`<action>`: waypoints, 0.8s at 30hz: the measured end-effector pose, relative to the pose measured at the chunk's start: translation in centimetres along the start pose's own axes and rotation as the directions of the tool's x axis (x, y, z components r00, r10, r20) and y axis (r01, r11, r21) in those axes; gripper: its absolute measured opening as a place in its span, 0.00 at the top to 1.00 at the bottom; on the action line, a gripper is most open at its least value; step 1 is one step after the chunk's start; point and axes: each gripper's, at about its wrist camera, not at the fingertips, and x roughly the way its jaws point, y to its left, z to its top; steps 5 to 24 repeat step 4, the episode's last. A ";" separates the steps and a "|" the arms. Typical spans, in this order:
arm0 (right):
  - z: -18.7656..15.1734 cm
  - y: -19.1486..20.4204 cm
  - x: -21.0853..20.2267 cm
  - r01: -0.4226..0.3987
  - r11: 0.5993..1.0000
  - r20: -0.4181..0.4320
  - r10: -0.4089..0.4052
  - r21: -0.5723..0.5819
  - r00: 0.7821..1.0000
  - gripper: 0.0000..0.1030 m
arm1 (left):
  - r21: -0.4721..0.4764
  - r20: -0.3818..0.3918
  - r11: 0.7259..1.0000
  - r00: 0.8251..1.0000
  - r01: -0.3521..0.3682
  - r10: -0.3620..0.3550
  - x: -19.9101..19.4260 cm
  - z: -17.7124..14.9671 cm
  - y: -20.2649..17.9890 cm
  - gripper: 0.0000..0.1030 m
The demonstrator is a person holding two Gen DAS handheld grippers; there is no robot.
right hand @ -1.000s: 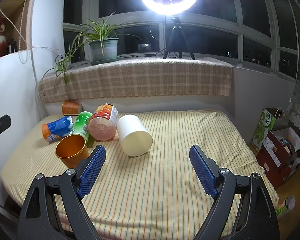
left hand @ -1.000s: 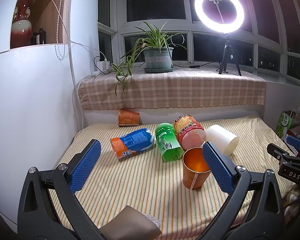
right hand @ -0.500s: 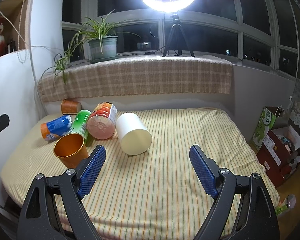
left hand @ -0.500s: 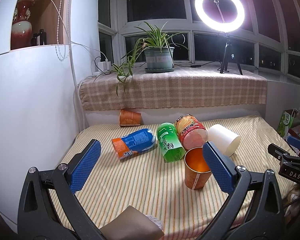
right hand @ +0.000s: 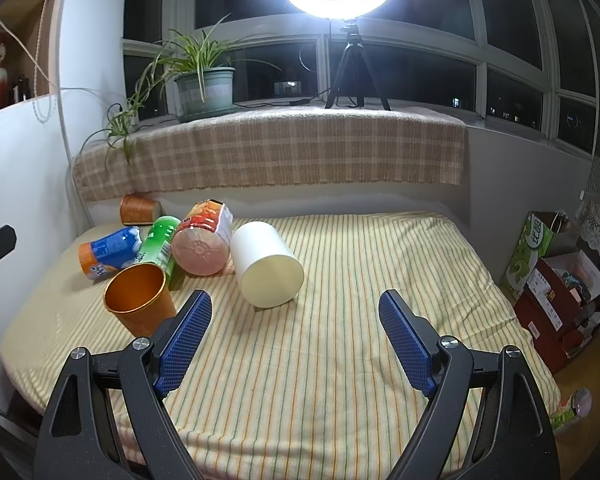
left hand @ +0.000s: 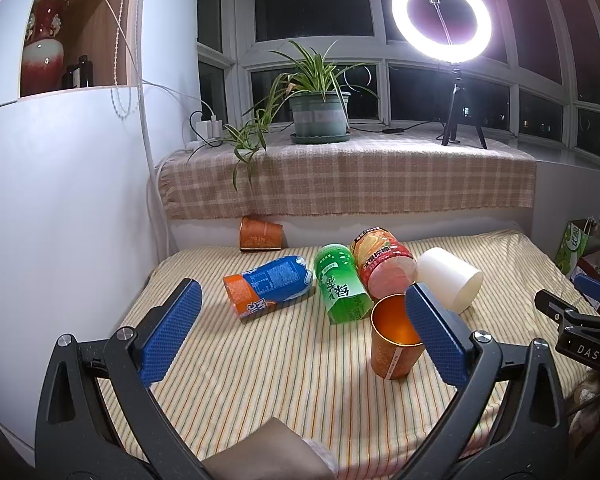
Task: Flip cup upright
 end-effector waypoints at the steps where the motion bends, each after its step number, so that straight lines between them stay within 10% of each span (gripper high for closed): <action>1: 0.0 0.0 0.1 0.001 1.000 -0.002 -0.001 -0.001 1.000 0.17 | 0.002 0.001 1.000 1.000 -0.001 0.001 0.0 0.0 0.0 0.00; 24: -0.1 0.1 0.3 0.001 1.000 -0.008 -0.001 -0.004 1.000 0.17 | 0.005 0.002 1.000 1.000 -0.007 0.007 0.2 -0.2 0.1 0.00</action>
